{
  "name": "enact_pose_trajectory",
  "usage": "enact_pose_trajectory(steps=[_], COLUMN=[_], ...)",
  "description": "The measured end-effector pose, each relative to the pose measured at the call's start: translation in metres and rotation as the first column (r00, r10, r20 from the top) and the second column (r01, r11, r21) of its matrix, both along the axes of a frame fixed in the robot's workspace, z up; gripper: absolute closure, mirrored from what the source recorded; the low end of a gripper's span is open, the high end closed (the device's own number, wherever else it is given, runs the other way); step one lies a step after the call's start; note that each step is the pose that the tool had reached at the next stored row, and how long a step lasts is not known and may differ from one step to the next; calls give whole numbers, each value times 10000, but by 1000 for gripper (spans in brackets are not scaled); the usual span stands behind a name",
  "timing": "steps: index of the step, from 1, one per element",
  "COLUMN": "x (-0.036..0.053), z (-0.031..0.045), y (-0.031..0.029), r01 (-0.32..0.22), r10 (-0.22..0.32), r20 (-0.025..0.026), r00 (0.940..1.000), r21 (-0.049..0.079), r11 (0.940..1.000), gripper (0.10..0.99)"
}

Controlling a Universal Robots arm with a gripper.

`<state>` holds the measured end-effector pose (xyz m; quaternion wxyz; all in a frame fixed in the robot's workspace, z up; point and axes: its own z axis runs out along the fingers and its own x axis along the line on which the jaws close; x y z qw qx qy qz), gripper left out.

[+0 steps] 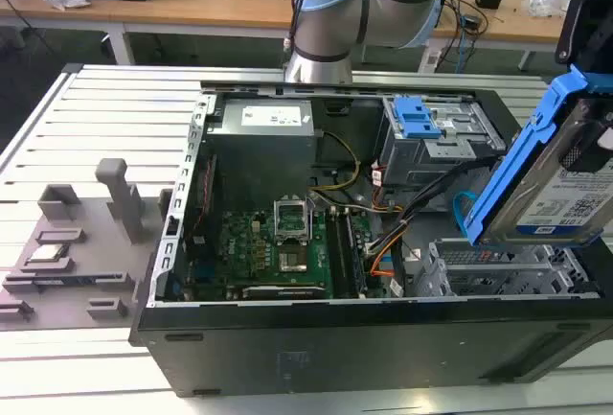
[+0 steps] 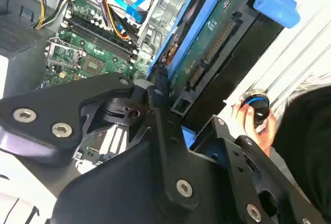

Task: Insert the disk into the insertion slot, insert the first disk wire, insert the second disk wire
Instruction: 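Insert the disk into the insertion slot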

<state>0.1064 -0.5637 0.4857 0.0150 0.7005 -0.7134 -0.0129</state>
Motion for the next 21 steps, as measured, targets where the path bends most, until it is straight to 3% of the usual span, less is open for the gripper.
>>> enact_pose_trajectory(steps=[1,3,7,16,21], x=[0,0,0,0,0], z=[-4,-101,-204,-376,-473], y=[0,3,65,84,131], r01=[0,0,0,1,-1], r10=[0,0,0,-1,1], r20=[0,-4,-5,-18,-20], r00=[10000,10000,10000,10000,10000], r21=[12,39,41,39,40], r11=[10000,10000,10000,10000,10000], gripper=[722,722,722,722,722])
